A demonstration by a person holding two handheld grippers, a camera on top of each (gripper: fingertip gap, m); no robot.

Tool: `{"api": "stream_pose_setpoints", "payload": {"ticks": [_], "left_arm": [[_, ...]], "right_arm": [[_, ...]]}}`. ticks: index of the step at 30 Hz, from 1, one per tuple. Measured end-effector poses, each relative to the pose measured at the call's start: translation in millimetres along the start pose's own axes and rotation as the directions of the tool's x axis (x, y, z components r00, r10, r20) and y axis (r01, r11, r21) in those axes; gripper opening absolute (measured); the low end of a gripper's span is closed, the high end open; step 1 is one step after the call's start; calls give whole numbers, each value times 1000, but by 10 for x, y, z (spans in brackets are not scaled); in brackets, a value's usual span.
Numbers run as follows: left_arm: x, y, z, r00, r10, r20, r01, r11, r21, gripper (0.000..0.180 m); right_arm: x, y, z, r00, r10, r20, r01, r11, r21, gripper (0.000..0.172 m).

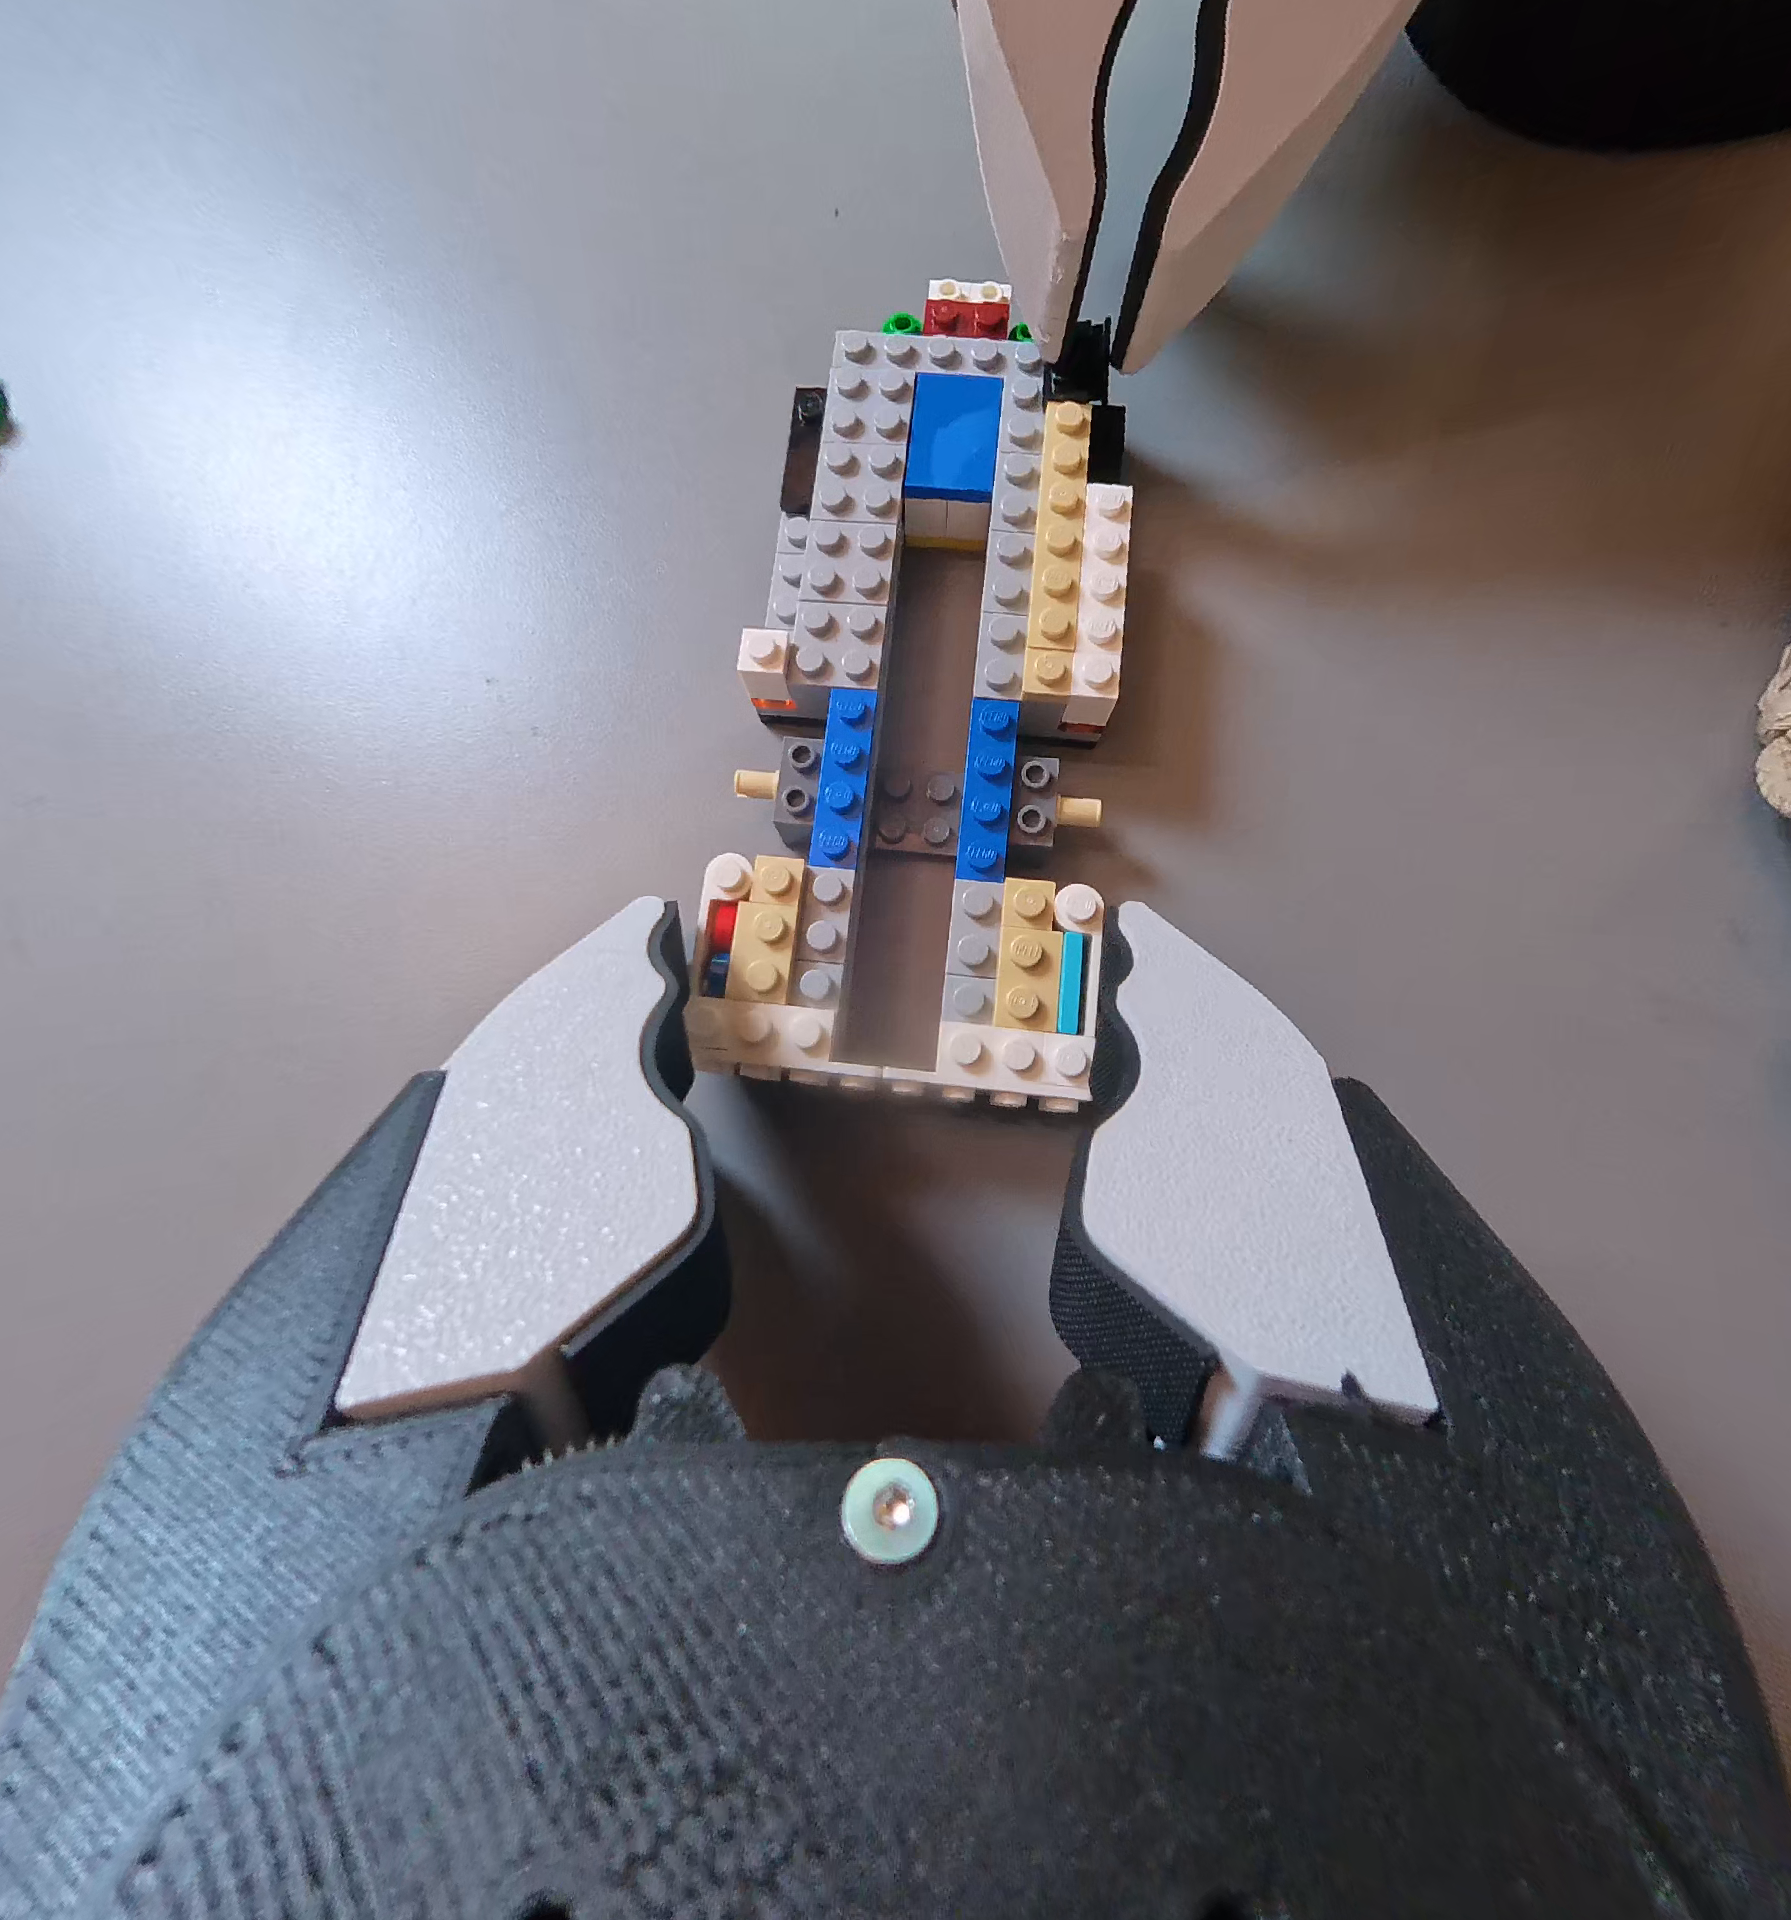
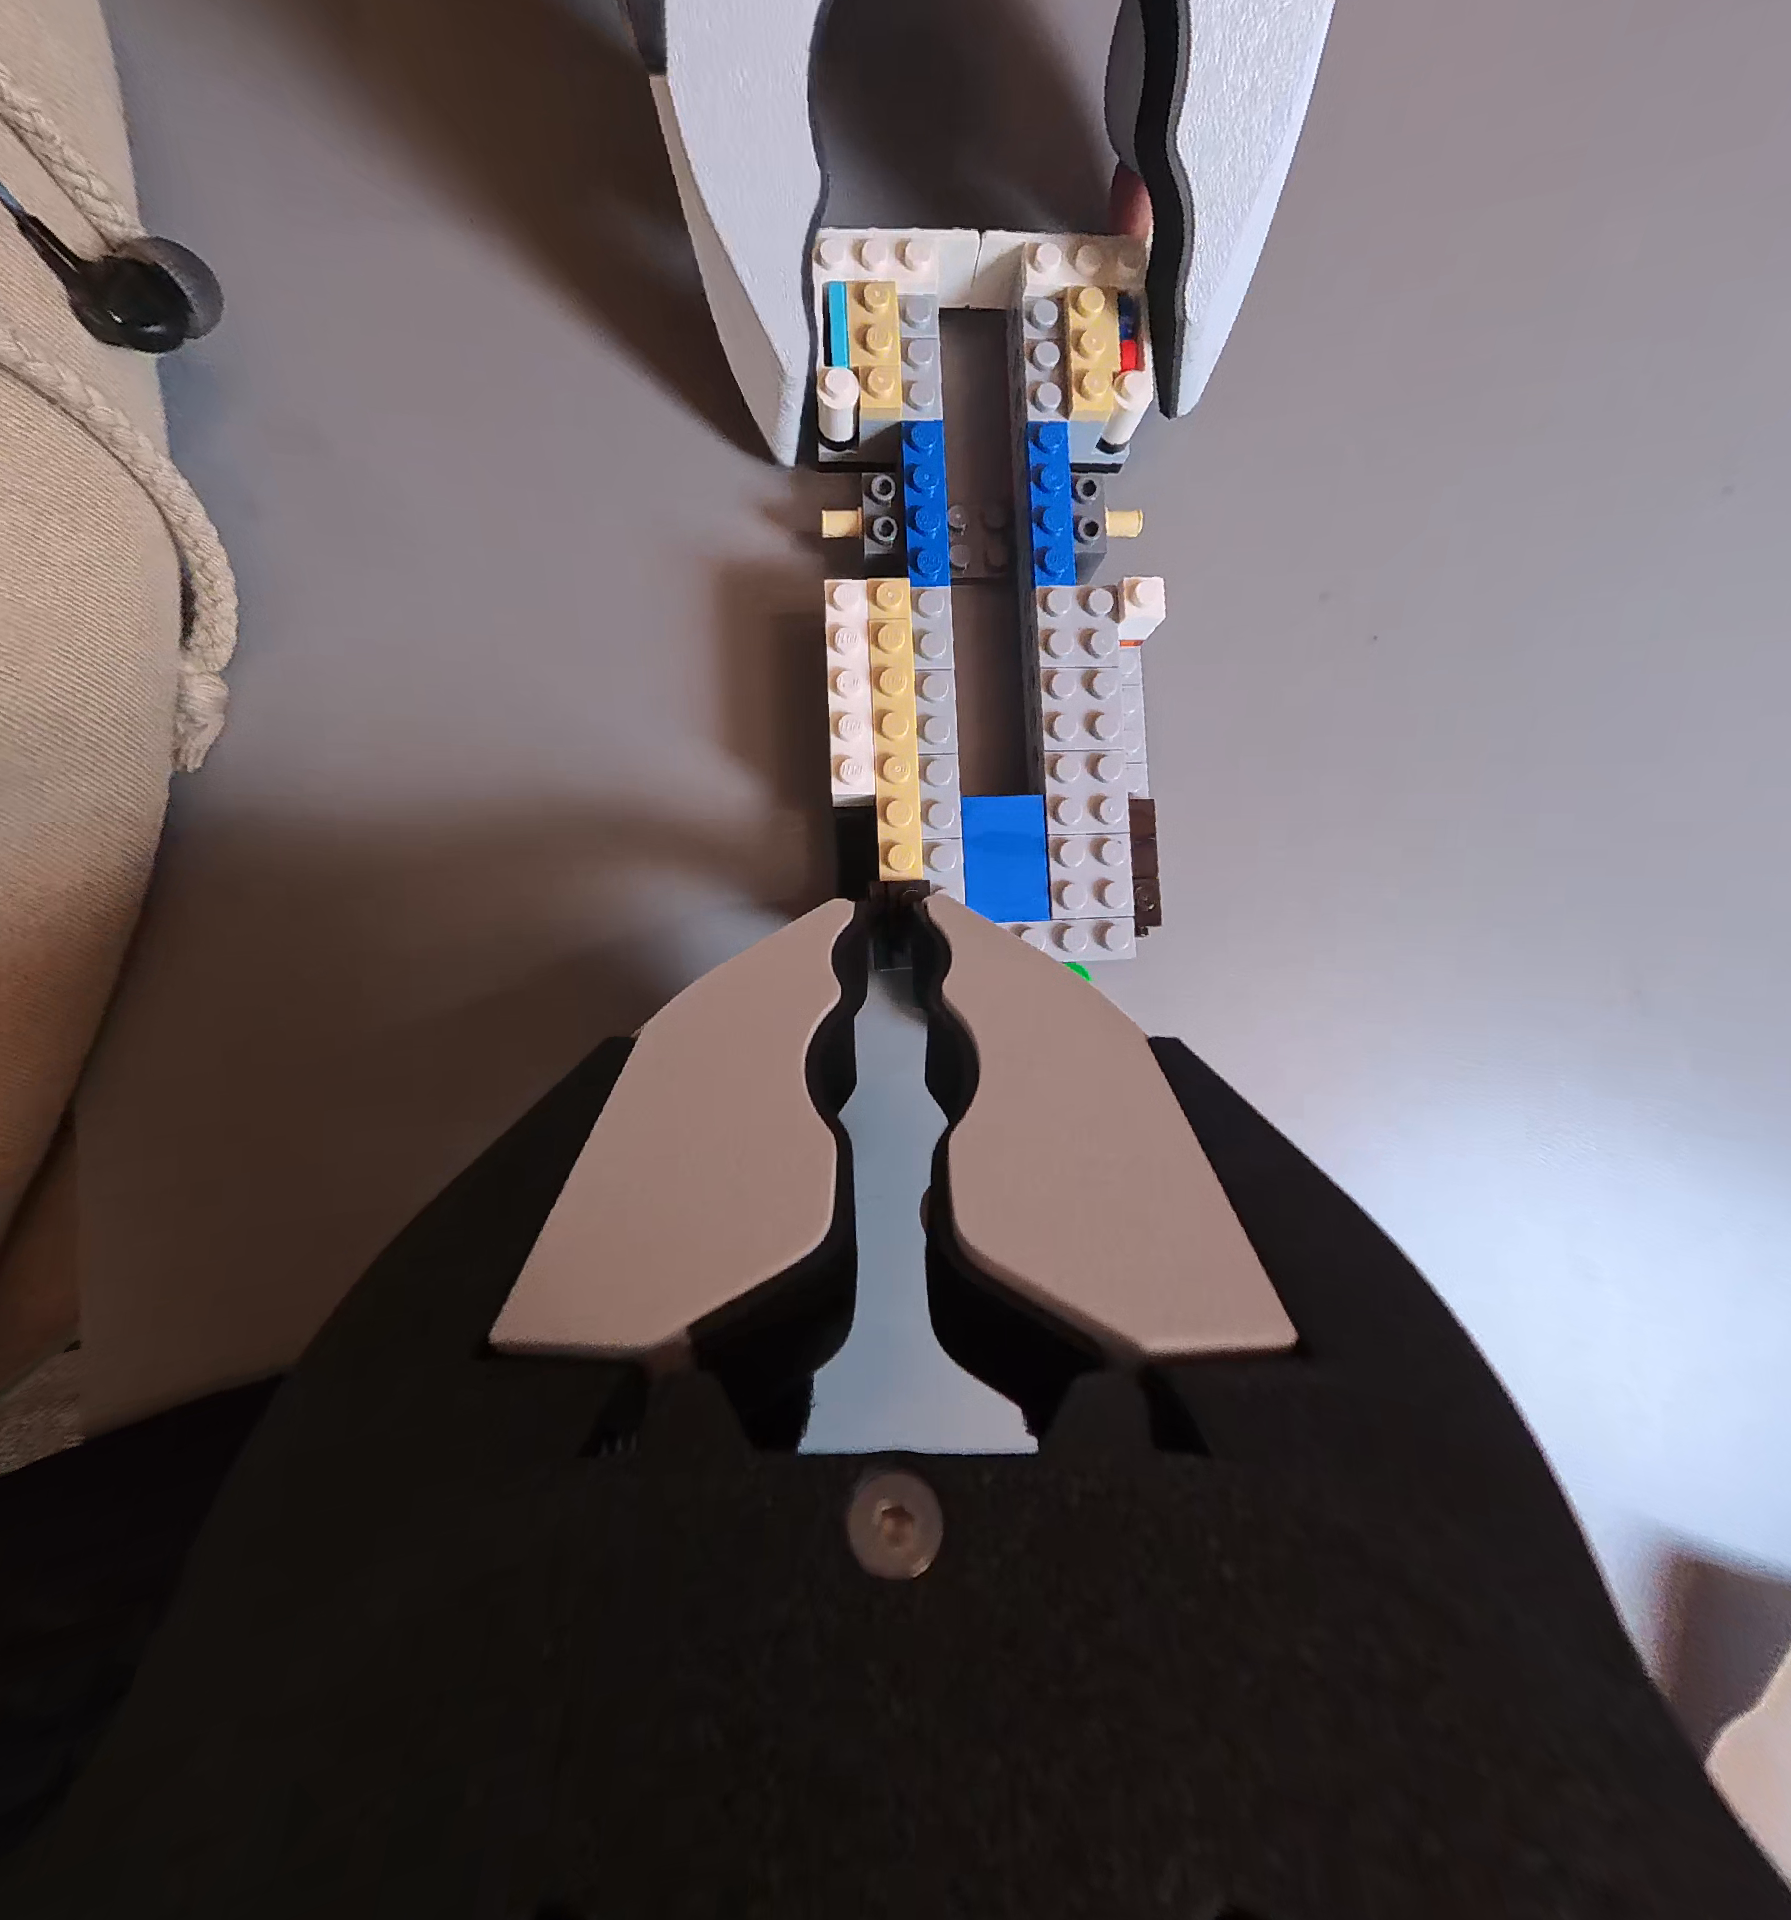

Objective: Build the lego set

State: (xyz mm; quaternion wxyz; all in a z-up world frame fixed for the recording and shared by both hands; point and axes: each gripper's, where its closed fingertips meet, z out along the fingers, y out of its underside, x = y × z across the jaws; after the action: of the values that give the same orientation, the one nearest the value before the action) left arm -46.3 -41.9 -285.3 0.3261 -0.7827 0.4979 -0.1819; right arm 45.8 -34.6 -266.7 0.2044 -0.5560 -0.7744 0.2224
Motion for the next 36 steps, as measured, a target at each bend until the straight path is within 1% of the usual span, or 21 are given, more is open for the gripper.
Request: {"api": "stream_pose_setpoints", "payload": {"ticks": [8, 15, 19, 22, 26, 29, 32, 33, 34, 36], "left_arm": [[2, 2, 5, 1000, -5, 6, 5, 1000, 0, 76], [1, 0, 10, 1000, -10, 8, 10, 1000, 4, 76], [1, 2, 10, 1000, -12, 12, 12, 1000, 5, 76], [-1, 2, 12, 1000, -15, 13, 15, 1000, 5, 77], [-1, 2, 13, 1000, -16, 14, 15, 1000, 5, 77], [-1, 1, 12, 1000, -14, 14, 14, 1000, 7, 77], [-1, 2, 11, 1000, -14, 14, 14, 1000, 9, 77], [-1, 1, 11, 1000, -14, 15, 14, 1000, 8, 77], [-2, 2, 10, 1000, -14, 15, 14, 1000, 8, 77], [-2, 2, 11, 1000, -14, 15, 14, 1000, 8, 77]], "right_arm": [[8, 21, 12, 992, -93, -86, 85, 991, -100, 9], [24, 44, 28, 961, -209, -178, 175, 966, -192, 10], [31, 52, 35, 914, -310, -260, 251, 938, -239, 10], [21, 48, 44, 879, -354, -318, 284, 926, -248, 10], [21, 60, 50, 813, -439, -383, 341, 891, -299, 12], [30, 51, 48, 814, -421, -401, 332, 902, -275, 11], [-6, 40, 48, 879, -300, -369, 256, 953, -165, 13], [-23, 41, 47, 904, -251, -347, 218, 967, -133, 18], [-24, 45, 39, 919, -212, -333, 186, 976, -108, 23], [-45, 14, 11, 940, -156, -302, 149, 988, -47, 23]]}}
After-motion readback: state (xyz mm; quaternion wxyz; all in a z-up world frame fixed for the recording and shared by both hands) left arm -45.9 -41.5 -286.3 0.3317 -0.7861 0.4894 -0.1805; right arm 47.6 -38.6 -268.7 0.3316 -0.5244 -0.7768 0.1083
